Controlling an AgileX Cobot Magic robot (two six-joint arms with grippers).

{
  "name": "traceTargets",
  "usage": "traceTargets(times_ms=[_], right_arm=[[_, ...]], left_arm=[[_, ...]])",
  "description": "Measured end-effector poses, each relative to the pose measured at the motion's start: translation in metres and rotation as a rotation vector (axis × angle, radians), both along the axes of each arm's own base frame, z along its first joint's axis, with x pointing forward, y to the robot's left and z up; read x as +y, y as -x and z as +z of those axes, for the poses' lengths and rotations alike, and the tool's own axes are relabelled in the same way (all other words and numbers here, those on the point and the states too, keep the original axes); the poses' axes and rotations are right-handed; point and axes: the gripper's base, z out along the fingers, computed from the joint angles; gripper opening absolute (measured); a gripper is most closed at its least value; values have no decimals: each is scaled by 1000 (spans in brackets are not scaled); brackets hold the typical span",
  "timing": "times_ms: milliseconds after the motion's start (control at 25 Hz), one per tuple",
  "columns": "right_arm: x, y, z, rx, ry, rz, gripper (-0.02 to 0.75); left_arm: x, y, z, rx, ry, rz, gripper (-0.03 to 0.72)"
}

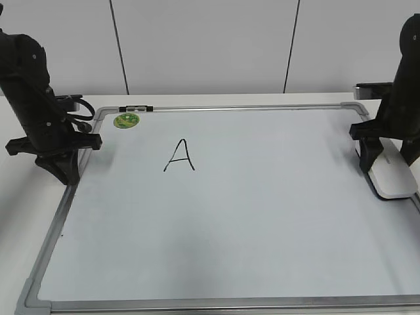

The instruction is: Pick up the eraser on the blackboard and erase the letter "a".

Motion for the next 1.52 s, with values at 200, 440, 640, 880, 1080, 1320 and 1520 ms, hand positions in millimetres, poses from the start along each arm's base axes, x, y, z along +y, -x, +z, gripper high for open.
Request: traceTargets(times_ms=[200, 440, 640, 880, 1080, 1320, 1520], right_arm=[[-1, 0, 0, 0, 6, 2, 522], [-1, 0, 0, 0, 6, 3, 522], [-1, 0, 0, 0, 6, 5, 529], [-1, 0, 1, -2, 8, 5, 633], [-1, -6, 9, -35, 9, 5, 659], [-2, -19, 40, -146, 17, 2, 661], [-1, -14, 66, -202, 11, -7, 661]], left_arm=[[0, 0, 0, 0, 0, 0, 55], [0, 0, 0, 0, 0, 0, 55], [0, 0, 0, 0, 0, 0, 55], [0, 0, 0, 0, 0, 0, 55], [0, 0, 0, 0, 0, -1, 55], [0, 0, 0, 0, 0, -1, 67], [5, -3, 4, 1, -61, -36, 271]])
